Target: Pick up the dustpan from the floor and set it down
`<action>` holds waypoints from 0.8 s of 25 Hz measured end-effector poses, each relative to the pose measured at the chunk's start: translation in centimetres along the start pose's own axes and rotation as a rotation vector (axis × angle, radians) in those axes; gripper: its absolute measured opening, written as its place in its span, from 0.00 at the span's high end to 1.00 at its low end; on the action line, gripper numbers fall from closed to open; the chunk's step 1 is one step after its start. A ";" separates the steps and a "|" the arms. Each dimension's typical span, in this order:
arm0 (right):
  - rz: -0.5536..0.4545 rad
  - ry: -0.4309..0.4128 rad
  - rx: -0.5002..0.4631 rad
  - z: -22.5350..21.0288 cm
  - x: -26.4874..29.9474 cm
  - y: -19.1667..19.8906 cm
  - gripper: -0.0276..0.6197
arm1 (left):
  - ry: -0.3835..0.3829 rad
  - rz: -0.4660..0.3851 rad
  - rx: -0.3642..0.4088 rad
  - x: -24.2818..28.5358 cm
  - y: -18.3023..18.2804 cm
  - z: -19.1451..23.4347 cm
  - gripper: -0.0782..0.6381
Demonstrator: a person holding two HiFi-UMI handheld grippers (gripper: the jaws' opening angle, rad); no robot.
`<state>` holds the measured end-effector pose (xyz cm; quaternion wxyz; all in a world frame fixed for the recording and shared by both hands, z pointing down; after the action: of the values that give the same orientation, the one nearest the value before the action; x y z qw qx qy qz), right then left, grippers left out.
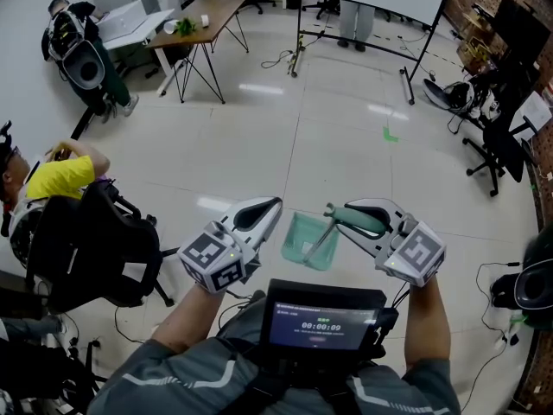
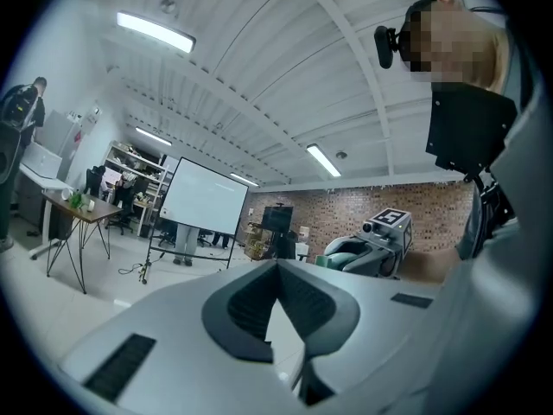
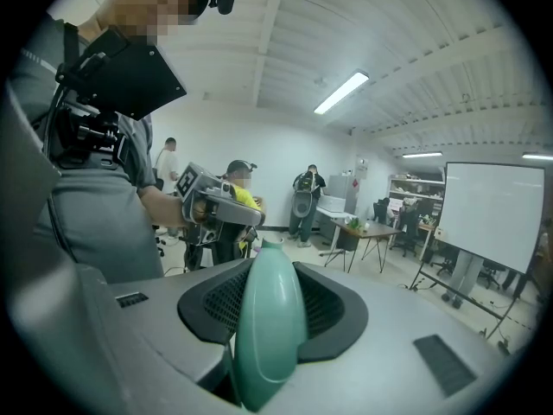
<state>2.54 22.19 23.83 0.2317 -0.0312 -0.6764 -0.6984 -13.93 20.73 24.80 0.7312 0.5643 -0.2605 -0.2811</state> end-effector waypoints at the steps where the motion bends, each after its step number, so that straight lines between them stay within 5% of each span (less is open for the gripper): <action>1: 0.001 0.002 0.002 0.0 0.3 0.0 0.74 | 0.005 -0.003 0.000 -0.2 0.0 0.2 0.86; 13: 0.024 0.042 0.027 -4.0 9.4 -2.5 0.74 | 0.017 0.001 0.023 -2.9 -1.7 10.7 0.85; 20: 0.030 0.058 0.043 -11.9 16.7 -2.9 0.74 | 0.021 0.012 0.024 -0.3 -2.9 20.6 0.85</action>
<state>-10.22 6.00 26.13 0.2624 -0.0161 -0.6837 -0.6808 -28.87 6.41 26.63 0.7289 0.5741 -0.2598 -0.2677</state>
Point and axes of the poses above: the fingertips, and each gripper's own axes: x forward along the fingers, z to its left, y out of its underside, the point moved 4 cm from there along -x, backward along the fingers, and after that the axes turned 8 degrees about -y, right-handed, at the moved point
